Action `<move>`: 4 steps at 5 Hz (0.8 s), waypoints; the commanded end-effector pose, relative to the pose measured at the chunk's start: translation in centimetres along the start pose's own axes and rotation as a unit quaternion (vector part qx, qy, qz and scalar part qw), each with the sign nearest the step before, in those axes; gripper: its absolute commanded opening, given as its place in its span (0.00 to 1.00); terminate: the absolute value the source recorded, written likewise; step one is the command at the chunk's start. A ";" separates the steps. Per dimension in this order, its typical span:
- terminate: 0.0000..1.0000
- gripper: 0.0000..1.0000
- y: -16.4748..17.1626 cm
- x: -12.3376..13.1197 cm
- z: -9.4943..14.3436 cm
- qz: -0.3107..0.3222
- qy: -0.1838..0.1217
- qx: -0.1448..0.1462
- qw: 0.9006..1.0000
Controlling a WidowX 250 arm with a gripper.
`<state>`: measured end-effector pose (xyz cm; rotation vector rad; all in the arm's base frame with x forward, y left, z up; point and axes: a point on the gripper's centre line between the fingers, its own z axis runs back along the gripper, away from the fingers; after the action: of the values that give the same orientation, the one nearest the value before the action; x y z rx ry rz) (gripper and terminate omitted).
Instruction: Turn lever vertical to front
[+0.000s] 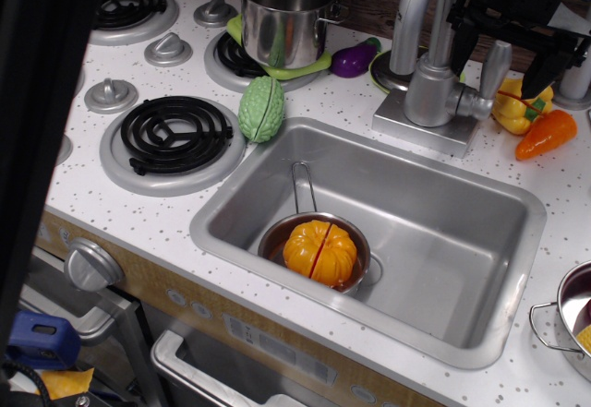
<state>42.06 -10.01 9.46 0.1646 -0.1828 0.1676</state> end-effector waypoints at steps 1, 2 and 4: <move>0.00 1.00 0.0 0.0 0.0 0.000 0.000 0.000 1.000; 0.00 1.00 0.4 1.1 0.7 -0.006 -0.039 0.013 0.999; 0.00 1.00 0.5 2.6 2.3 -0.020 -0.078 0.018 0.997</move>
<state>43.99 -9.19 8.58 0.2422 -0.2583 0.0883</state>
